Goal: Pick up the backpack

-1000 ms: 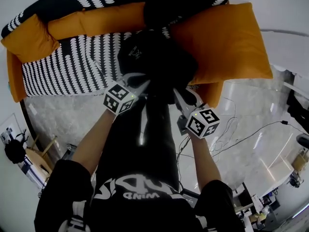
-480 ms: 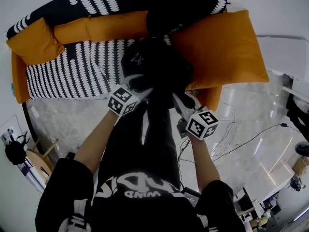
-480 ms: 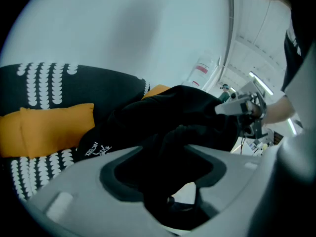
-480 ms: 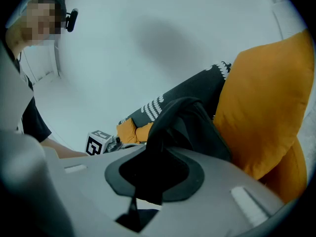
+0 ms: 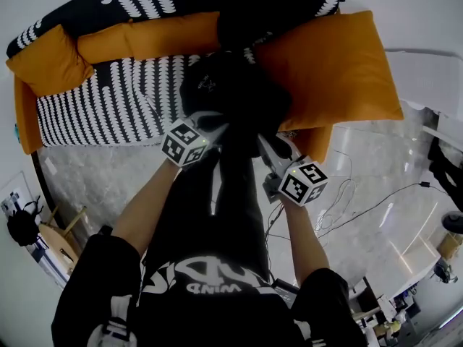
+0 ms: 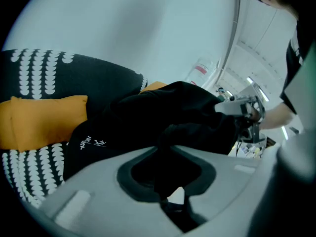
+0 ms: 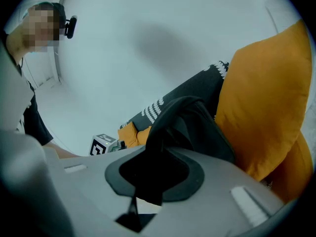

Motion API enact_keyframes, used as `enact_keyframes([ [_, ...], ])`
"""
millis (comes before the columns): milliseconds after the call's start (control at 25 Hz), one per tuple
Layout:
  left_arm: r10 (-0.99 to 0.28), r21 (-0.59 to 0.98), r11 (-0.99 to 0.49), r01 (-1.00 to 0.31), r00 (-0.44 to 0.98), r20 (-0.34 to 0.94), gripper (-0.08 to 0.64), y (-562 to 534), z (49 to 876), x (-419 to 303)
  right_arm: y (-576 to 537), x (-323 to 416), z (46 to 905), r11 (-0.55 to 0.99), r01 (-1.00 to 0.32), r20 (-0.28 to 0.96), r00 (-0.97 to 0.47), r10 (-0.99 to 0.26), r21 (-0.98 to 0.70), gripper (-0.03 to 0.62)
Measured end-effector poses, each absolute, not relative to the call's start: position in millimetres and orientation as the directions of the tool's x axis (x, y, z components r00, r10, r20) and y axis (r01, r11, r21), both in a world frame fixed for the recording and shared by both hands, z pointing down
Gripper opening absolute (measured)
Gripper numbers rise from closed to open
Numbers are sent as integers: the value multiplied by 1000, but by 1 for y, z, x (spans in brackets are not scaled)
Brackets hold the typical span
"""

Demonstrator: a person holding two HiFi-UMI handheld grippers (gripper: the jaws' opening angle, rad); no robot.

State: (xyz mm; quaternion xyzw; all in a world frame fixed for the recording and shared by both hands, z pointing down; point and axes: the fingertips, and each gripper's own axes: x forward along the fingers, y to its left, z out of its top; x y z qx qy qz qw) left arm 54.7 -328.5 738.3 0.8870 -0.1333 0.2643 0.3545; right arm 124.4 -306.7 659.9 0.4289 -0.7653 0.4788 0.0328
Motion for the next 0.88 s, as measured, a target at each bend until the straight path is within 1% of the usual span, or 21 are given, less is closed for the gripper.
enact_keyframes([
  [120,-77,595,-673,-439,842,534,51,-333,720,52,-304,119,647,218,-678,435,-651,-622,-702,57],
  [280,-122,612,-646,-456,853,507,44,-342,687,40,-304,109,625,249,-673,416,-662,-624,-697,54],
  [480,-178,607,-631,-483,852,493,43,-347,645,29,-311,116,596,225,-668,405,-647,-646,-709,51],
  [640,-234,606,-628,-489,860,453,41,-356,601,23,-326,124,559,232,-678,378,-623,-684,-698,49],
  [880,-275,608,-636,-475,876,397,41,-342,529,22,-320,128,490,289,-671,338,-640,-690,-683,49],
])
